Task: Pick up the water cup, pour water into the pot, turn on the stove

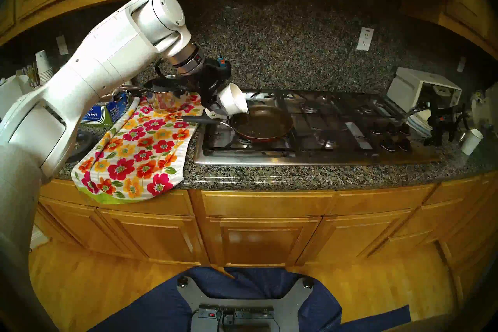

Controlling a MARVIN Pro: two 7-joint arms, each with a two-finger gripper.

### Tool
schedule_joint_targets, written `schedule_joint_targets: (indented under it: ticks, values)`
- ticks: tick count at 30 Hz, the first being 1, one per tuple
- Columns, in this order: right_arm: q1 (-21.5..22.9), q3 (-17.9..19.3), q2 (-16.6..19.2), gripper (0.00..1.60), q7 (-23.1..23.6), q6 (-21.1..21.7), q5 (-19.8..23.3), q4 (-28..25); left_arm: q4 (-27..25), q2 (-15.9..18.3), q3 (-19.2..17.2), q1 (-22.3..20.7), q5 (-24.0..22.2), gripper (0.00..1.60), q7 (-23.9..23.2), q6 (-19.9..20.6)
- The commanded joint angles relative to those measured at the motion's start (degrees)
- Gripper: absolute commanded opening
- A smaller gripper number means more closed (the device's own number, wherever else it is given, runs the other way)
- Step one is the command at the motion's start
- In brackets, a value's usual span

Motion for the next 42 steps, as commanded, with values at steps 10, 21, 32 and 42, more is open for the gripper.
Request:
schedule_joint_targets:
  ticks: [10, 21, 32, 42]
  values:
    - [1.4, 0.2, -0.4, 1.6, -0.6, 0.1, 0.3, 1.1, 1.4, -1.5, 1.2, -6.4, 0.4, 1.07, -3.7, -2.5]
    - [1.4, 0.2, -0.4, 1.6, -0.6, 0.1, 0.2, 1.1, 4.0, -2.7, 2.3, -7.7, 1.2, 1.07, -3.7, -4.5]
    - [1.4, 0.2, -0.4, 1.6, -0.6, 0.1, 0.2, 1.1, 5.5, -3.8, 2.6, -8.4, 2.6, 1.07, -3.7, -6.7]
    - [1.4, 0.2, -0.4, 1.6, -0.6, 0.1, 0.2, 1.1, 6.1, -4.7, 2.9, -8.9, 3.5, 1.06, -3.7, -7.9]
